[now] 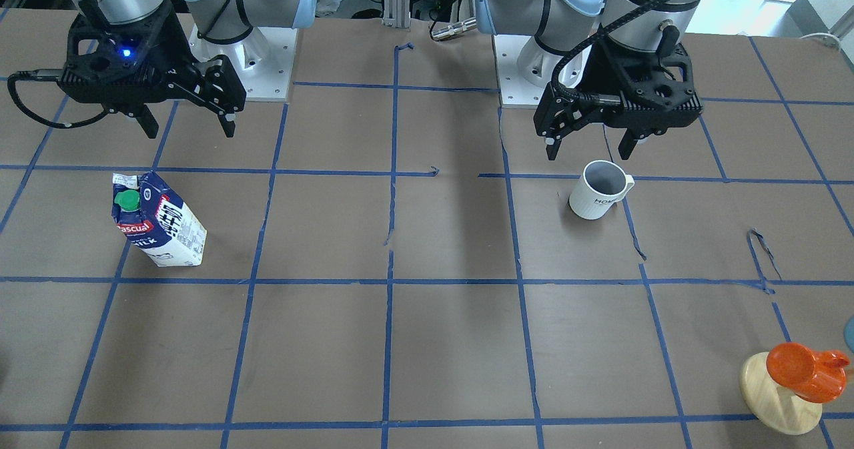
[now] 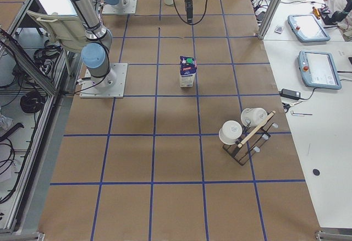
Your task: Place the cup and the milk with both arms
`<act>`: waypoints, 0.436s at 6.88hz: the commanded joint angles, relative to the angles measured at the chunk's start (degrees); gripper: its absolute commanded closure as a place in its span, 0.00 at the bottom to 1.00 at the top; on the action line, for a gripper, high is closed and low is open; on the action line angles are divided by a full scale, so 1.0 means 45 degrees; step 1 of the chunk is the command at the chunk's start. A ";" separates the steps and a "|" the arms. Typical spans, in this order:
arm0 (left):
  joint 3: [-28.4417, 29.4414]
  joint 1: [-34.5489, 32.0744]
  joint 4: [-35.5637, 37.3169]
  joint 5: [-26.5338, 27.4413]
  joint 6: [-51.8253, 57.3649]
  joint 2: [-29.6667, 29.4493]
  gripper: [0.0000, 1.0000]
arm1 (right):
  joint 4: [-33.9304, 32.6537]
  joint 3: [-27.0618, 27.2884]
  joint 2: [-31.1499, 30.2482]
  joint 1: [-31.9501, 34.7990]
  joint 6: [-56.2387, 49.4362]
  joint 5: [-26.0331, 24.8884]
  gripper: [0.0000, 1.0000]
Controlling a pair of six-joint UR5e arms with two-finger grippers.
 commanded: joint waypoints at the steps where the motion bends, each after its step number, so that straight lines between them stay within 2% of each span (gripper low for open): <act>1: -0.0003 0.0000 0.0000 0.0000 0.0011 0.0001 0.00 | -0.0010 -0.0009 -0.0019 0.0040 0.0061 -0.0018 0.00; 3: 0.0017 0.0000 0.0000 0.0000 0.0011 0.0001 0.00 | -0.0010 0.0010 0.0000 0.0021 0.0081 -0.0057 0.00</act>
